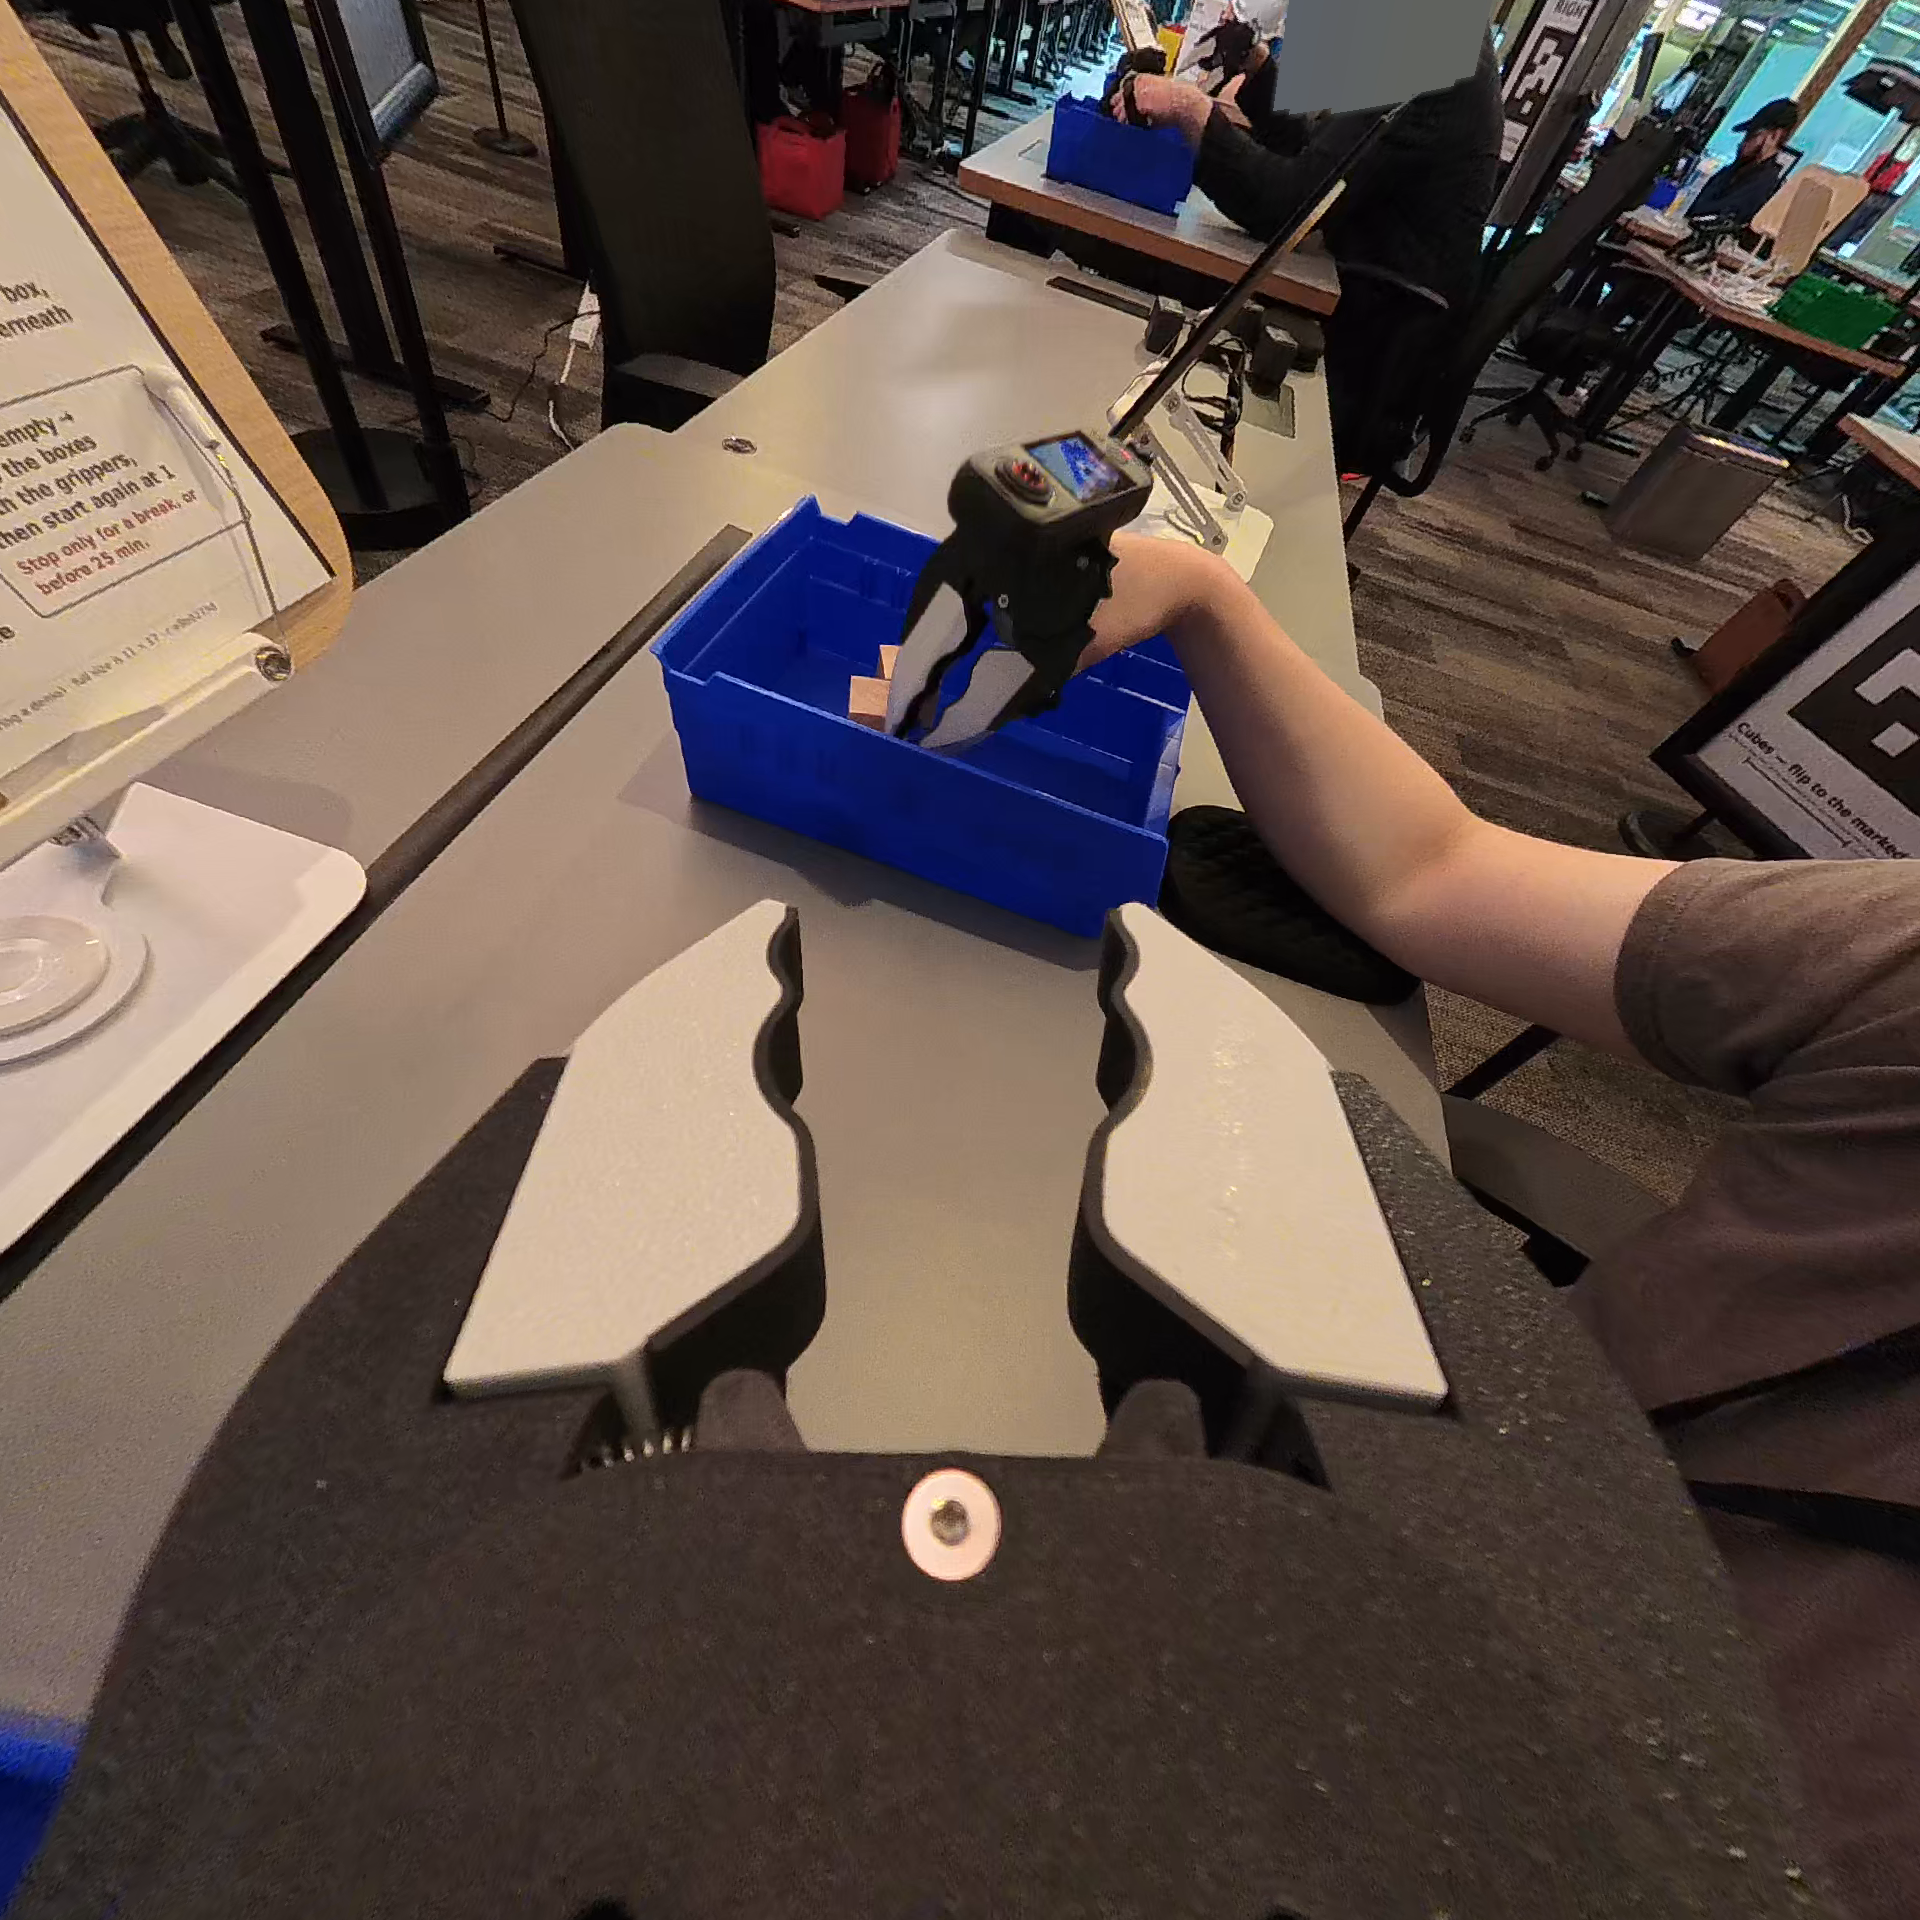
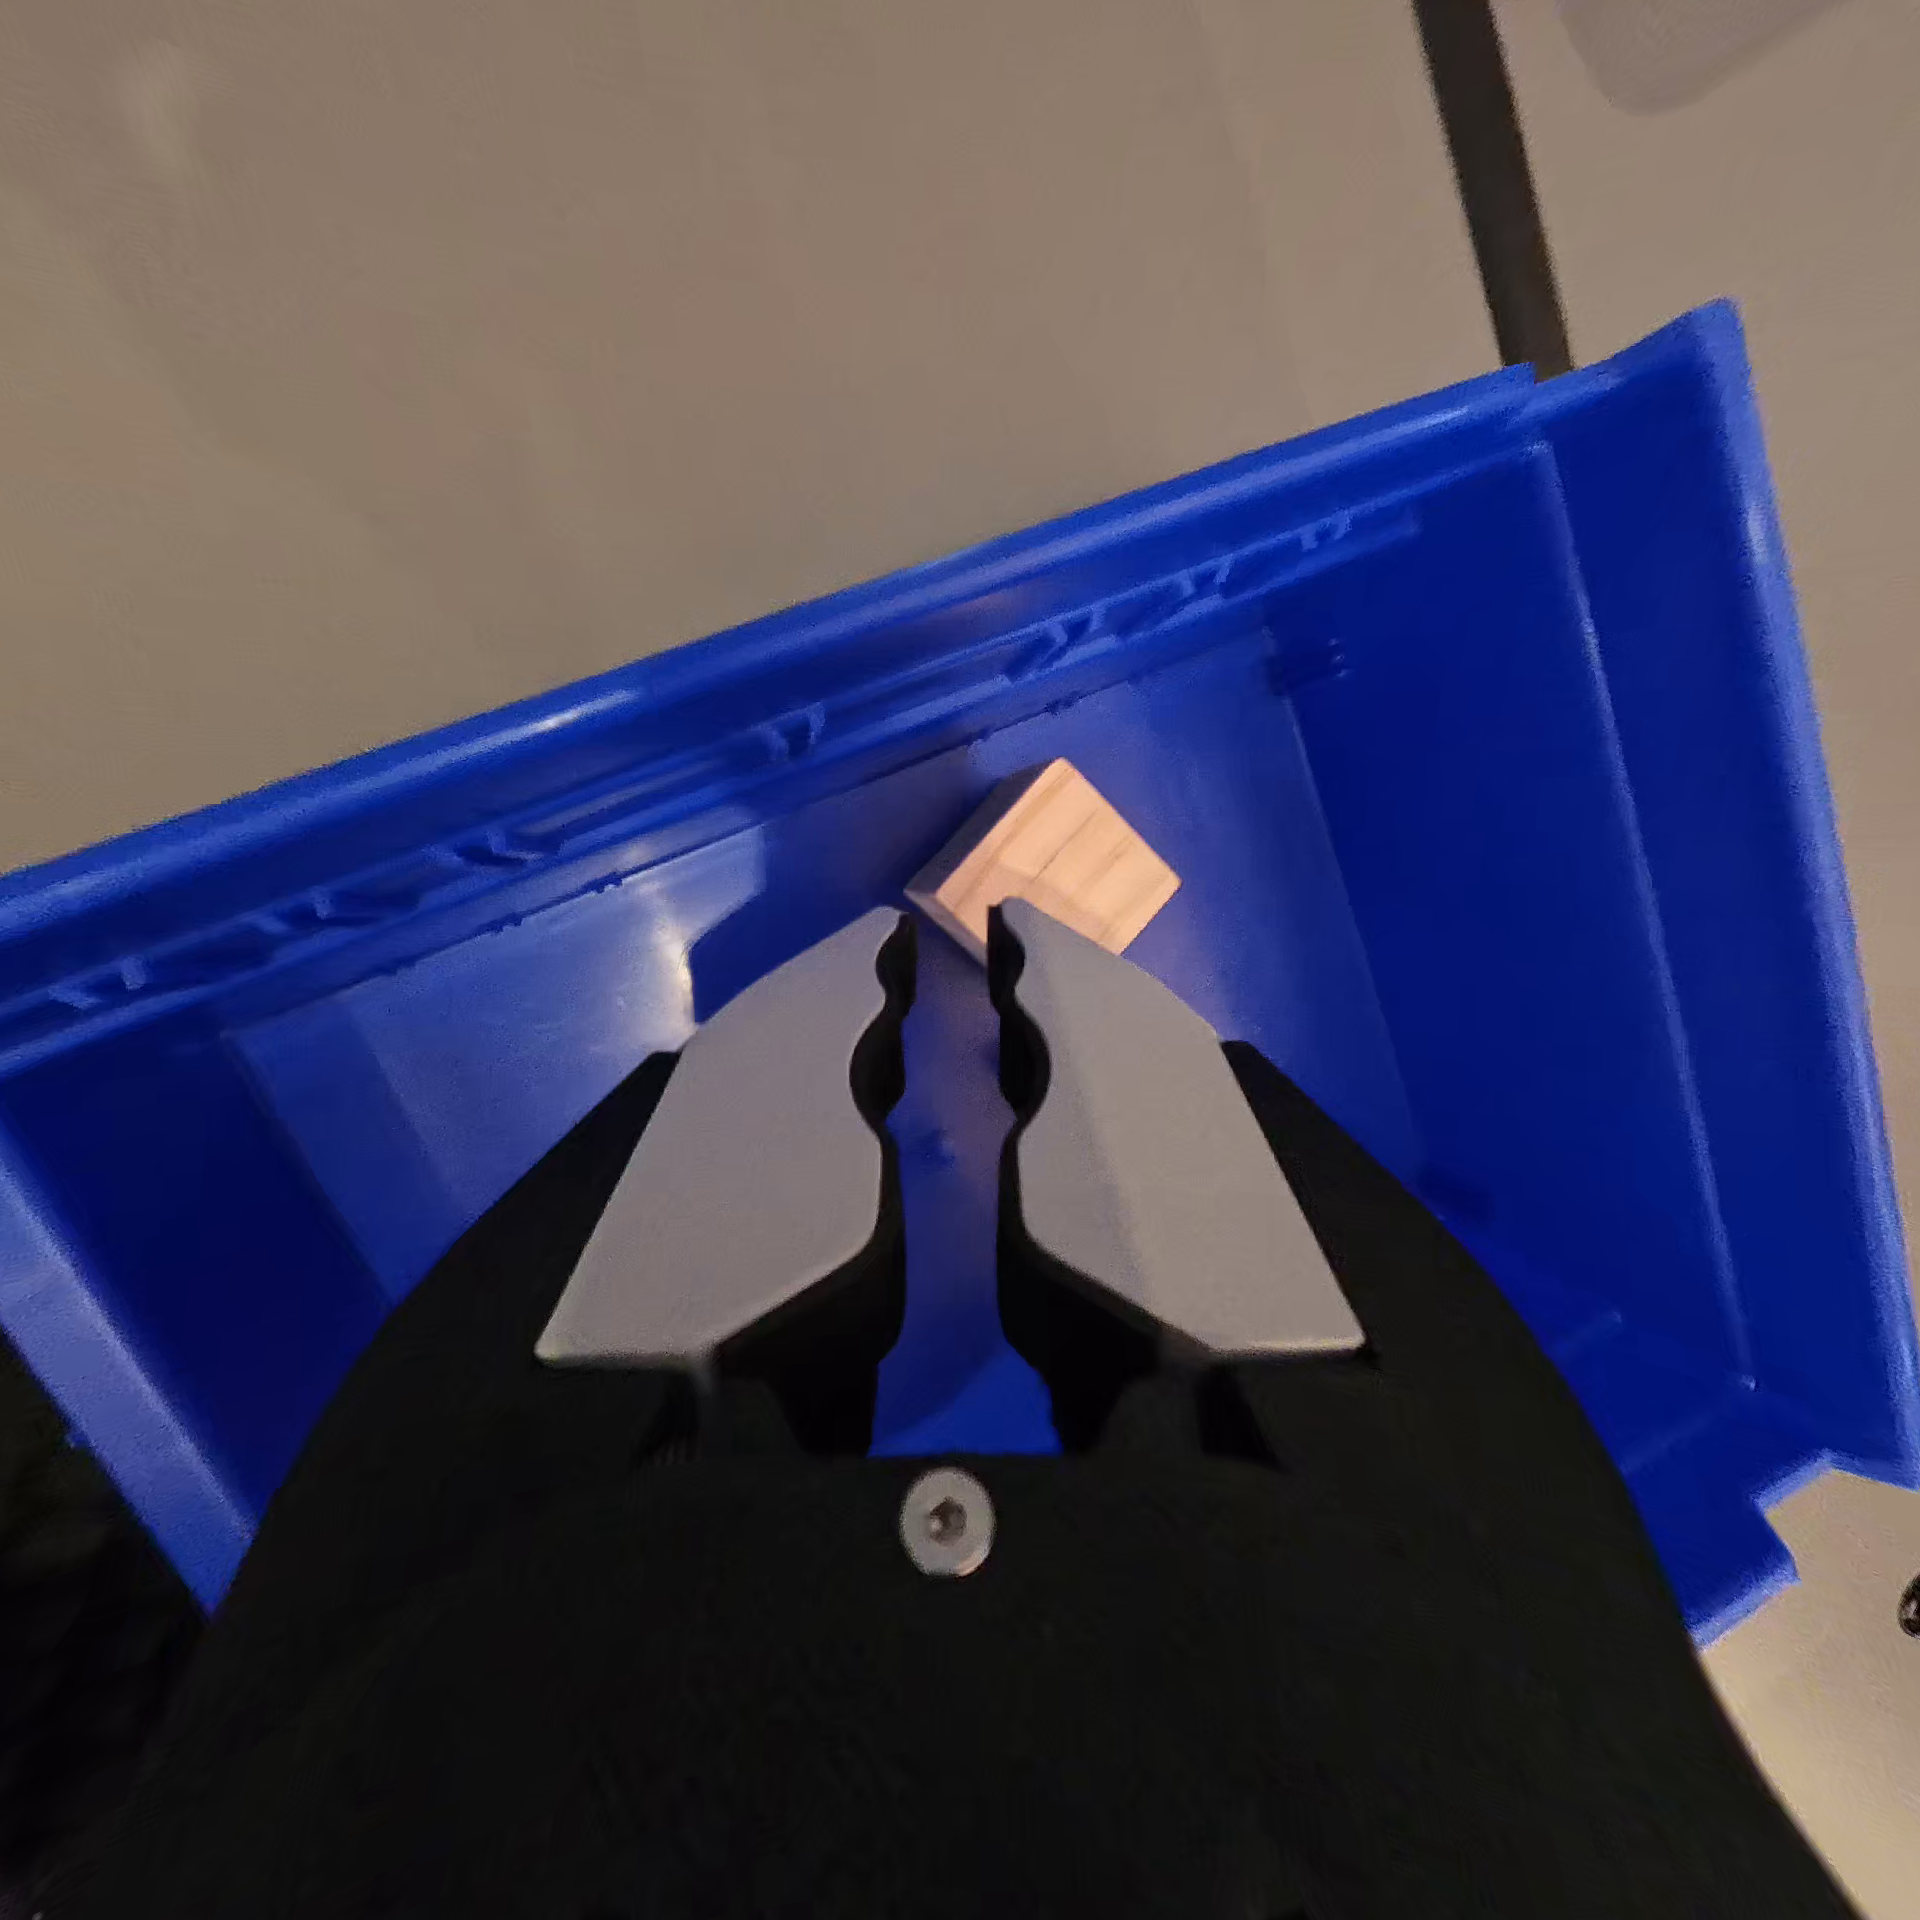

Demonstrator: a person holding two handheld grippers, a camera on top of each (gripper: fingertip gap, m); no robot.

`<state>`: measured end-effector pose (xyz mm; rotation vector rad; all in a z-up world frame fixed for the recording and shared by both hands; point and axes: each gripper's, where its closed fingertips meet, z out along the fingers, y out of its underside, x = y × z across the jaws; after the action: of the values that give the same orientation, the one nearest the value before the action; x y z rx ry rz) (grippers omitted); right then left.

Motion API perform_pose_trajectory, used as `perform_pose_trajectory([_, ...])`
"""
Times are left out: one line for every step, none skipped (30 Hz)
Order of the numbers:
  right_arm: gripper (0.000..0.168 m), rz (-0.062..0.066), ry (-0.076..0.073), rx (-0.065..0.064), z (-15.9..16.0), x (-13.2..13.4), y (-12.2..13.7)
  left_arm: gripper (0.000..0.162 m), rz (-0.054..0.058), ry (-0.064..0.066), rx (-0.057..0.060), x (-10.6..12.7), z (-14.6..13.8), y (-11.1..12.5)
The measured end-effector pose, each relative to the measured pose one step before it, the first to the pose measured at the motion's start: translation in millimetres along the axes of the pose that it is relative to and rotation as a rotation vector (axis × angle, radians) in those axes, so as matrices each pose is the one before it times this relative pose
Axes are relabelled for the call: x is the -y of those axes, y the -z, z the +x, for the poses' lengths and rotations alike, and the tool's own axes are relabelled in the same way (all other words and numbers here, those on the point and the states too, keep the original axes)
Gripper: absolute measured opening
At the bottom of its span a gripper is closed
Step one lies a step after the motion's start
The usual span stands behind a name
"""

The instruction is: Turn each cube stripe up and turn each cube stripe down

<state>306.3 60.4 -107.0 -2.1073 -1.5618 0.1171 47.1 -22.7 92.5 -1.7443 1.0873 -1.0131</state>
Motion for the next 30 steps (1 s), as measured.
perform_pose_trajectory([0.015, -0.0109, 0.0092, 0.0025, -1.10, -1.76, -1.78, 0.055, 0.0047, 0.0001, -0.0005, 0.70, 0.10, 0.58])
perform_pose_trajectory([0.015, -0.0113, 0.0091, -0.0190, 2.41, -1.49, -2.28, 0.055, 0.0021, 0.0008, -0.0025, 0.26, 0.28, 0.25])
perform_pose_trajectory([0.016, -0.0155, 0.0095, -0.0265, 3.48, -2.00, -2.42, 0.055, -0.0016, 0.0012, -0.0027, -0.22, 0.26, -0.05])
perform_pose_trajectory([0.016, -0.0220, 0.0068, -0.0070, 0.74, -3.02, -2.70, 0.055, -0.0034, 0.0009, 0.0000, -0.64, -0.08, -0.30])
perform_pose_trajectory([0.017, -0.0160, 0.0053, -0.0122, 1.72, -2.01, -2.53, 0.055, -0.0040, 0.0009, 0.0016, -0.67, -0.35, -0.37])
perform_pose_trajectory([0.017, -0.0066, 0.0040, -0.0092, 1.38, -0.97, -2.39, 0.055, -0.0025, 0.0005, -0.0008, -0.41, 0.04, -0.42])
perform_pose_trajectory([0.018, -0.0038, 0.0001, 0.0007, 0.04, -0.69, -2.07, 0.055, -0.0002, 0.0011, -0.0018, -0.12, 0.24, -0.26])
perform_pose_trajectory([0.017, 0.0098, -0.0009, -0.0040, 1.03, 1.52, -0.54, 0.055, 0.0012, 0.0012, -0.0013, 0.18, 0.29, -0.17])
perform_pose_trajectory([0.017, 0.0092, -0.0046, -0.0066, 1.62, 1.45, -0.34, 0.055, 0.0006, -0.0003, -0.0005, -0.01, 0.14, -0.15])
perform_pose_trajectory([0.017, 0.0021, -0.0075, -0.0075, 1.78, 0.34, -1.12, 0.055, -0.0013, -0.0004, 0.0008, -0.27, -0.21, -0.18])
perform_pose_trajectory([0.017, -0.0015, -0.0102, -0.0035, 1.04, -0.05, -1.36, 0.055, -0.0022, 0.0006, 0.0014, -0.29, -0.50, -0.18])
perform_pose_trajectory([0.018, 0.0057, -0.0136, -0.0019, 1.19, 1.55, -0.53, 0.055, -0.0012, 0.0015, 0.0019, -0.40, -0.72, -0.07])
perform_pose_trajectory([0.018, -0.0029, -0.0135, -0.0013, 0.98, 0.40, -0.67, 0.055, 0.0004, 0.0026, 0.0005, -0.04, -0.74, -0.12])
perform_pose_trajectory([0.018, -0.0001, -0.0052, -0.0020, 0.66, 0.47, 0.21, 0.055, 0.0012, 0.0039, -0.0011, -0.01, -0.66, 0.17])
perform_pose_trajectory([0.018, 0.0074, -0.0003, -0.0041, 0.92, 0.75, 1.86, 0.055, 0.0012, 0.0044, -0.0003, 0.13, -0.81, 0.73])
perform_pose_trajectory([0.018, 0.0181, -0.0062, -0.0112, 2.61, 1.57, 4.57, 0.054, 0.0029, 0.0018, -0.0001, 0.71, -0.73, 2.12])
perform_pose_trajectory([0.019, 0.0295, -0.0152, -0.0139, 4.00, 3.03, 7.74, 0.053, 0.0078, -0.0021, 0.0052, 1.86, -1.12, 4.18])
perform_pose_trajectory([0.020, 0.0462, -0.0224, -0.0165, 5.03, 5.31, 10.08, 0.053, 0.0095, -0.0047, 0.0157, 2.42, -2.68, 6.56])
perform_pose_trajectory([0.020, 0.0559, -0.0247, -0.0196, 5.41, 7.14, 11.17, 0.053, 0.0046, -0.0050, 0.0271, 2.03, -4.45, 8.99])
perform_pose_trajectory([0.020, 0.0558, -0.0237, -0.0160, 4.59, 7.81, 10.78, 0.053, -0.0034, -0.0063, 0.0384, 0.79, -6.86, 10.95])
perform_pose_trajectory([0.020, 0.0463, -0.0181, -0.0114, 3.19, 6.95, 9.02, 0.053, -0.0197, -0.0002, 0.0514, -2.75, -9.81, 11.87])
perform_pose_trajectory([0.020, 0.0279, -0.0074, -0.0119, 2.40, 4.86, 6.90, 0.054, -0.0406, 0.0104, 0.0552, -7.26, -11.76, 11.22])
perform_pose_trajectory([0.020, 0.0071, 0.0036, -0.0186, 2.73, 1.86, 4.63, 0.050, -0.0518, 0.0145, 0.0492, -10.05, -11.92, 9.70])
perform_pose_trajectory([0.021, -0.0075, 0.0099, -0.0161, 2.07, -0.40, 2.48, 0.050, -0.0549, 0.0157, 0.0579, -12.04, -14.14, 7.66])
perform_pose_trajectory([0.022, -0.0123, 0.0090, -0.0066, 0.69, -1.43, 0.72, 0.051, -0.0555, 0.0197, 0.0767, -12.44, -17.76, 6.28])
perform_pose_trajectory([0.022, -0.0099, 0.0050, -0.0021, 0.29, -1.28, -0.73, 0.051, -0.0426, 0.0161, 0.0801, -10.75, -19.27, 4.49])
perform_pose_trajectory([0.022, -0.0021, -0.0014, 0.0005, 0.24, -0.31, -1.82, 0.050, -0.0415, 0.0175, 0.0695, -11.26, -18.89, 1.96])
perform_pose_trajectory([0.022, 0.0010, -0.0077, 0.0112, -1.23, -0.10, -2.62, 0.051, -0.0482, 0.0234, 0.0608, -12.20, -18.14, -0.63])
perform_pose_trajectory([0.022, -0.0021, -0.0090, 0.0148, -1.80, -0.71, -3.19, 0.050, -0.0524, 0.0260, 0.0473, -12.59, -16.24, -3.16])
perform_pose_trajectory([0.022, -0.0100, -0.0046, 0.0064, -0.82, -1.94, -3.34, 0.049, -0.0538, 0.0260, 0.0315, -12.45, -14.00, -5.66])
